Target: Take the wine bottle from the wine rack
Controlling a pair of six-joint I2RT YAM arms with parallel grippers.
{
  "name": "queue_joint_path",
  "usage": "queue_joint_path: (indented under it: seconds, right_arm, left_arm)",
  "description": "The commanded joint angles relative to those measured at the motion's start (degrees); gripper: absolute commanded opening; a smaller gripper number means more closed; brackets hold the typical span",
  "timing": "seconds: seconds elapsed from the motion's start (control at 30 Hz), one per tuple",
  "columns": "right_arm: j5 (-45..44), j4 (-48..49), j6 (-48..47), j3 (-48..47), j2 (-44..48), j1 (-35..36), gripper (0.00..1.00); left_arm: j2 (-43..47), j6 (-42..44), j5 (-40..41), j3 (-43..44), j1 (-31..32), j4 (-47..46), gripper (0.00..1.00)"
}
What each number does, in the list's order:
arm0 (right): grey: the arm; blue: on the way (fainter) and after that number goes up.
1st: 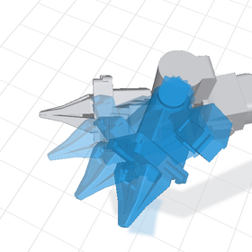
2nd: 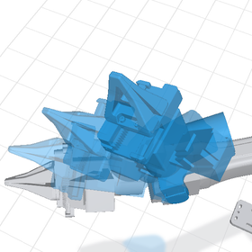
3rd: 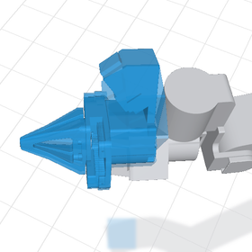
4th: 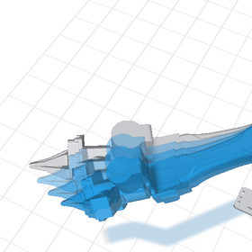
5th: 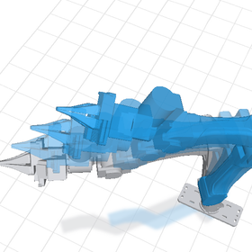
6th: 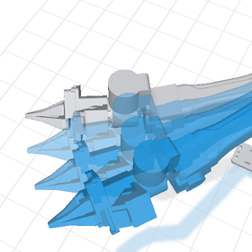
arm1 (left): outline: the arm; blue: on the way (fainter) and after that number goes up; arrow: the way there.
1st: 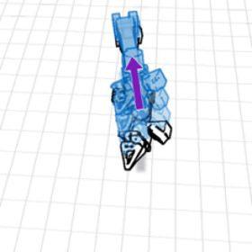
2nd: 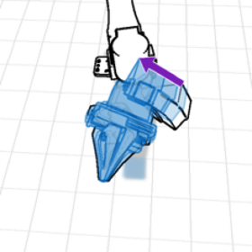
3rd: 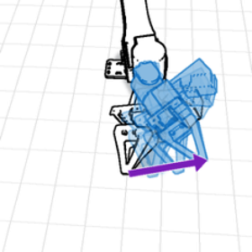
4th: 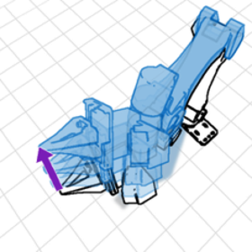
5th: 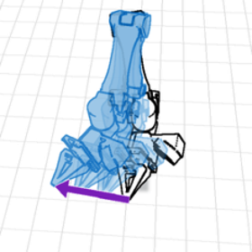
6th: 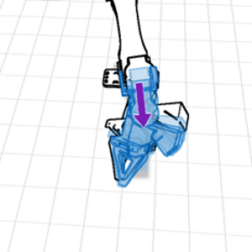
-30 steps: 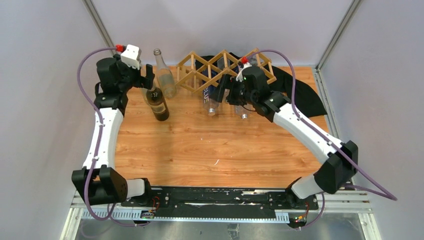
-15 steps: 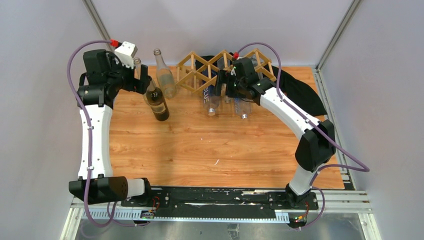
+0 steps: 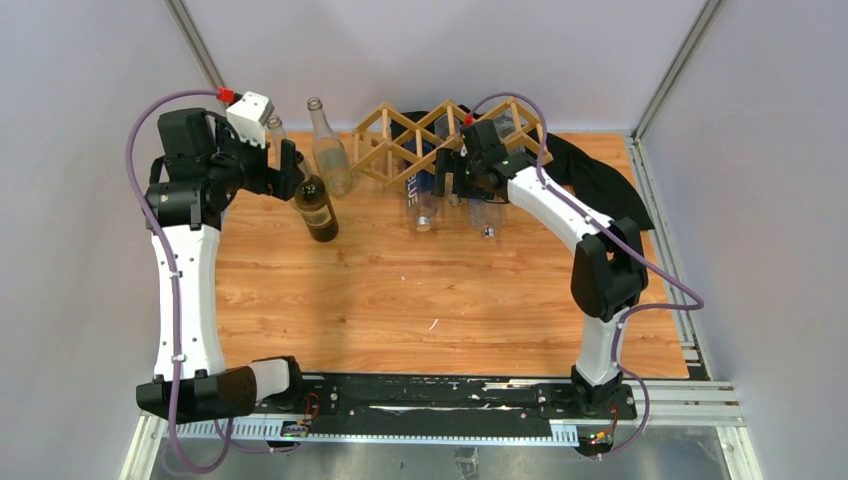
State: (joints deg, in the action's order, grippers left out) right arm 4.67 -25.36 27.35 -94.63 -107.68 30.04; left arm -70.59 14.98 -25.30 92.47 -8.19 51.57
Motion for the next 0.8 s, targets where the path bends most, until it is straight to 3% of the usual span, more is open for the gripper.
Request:
queue_joint_path:
  seconds: [0.0, 0.23, 0.53, 0.77]
  right_arm:
    - [0.36, -0.30, -0.57, -2.60, -2.38, -0.51, 0.96]
    - [-0.49, 1.59, -0.59, -2.29, -4.06, -0.60, 0.88]
    - [0.26, 6.56, 0.28, 1.55, -1.91, -0.69, 0.56]
    - [1.40, 7.87, 1.29, 3.01, -2.06, -0.70, 0.58]
  left_arm:
    - [1.17, 0.67, -2.04, 0.79, -0.52, 2.06, 1.00]
    - [1.79, 0.75, -4.16, 0.32, -0.52, 2.39, 1.00]
    - [2.97, 3.68, -9.52, -4.32, -0.52, 2.44, 1.00]
    - [4.47, 4.68, -12.08, -7.28, -0.49, 2.37, 0.98]
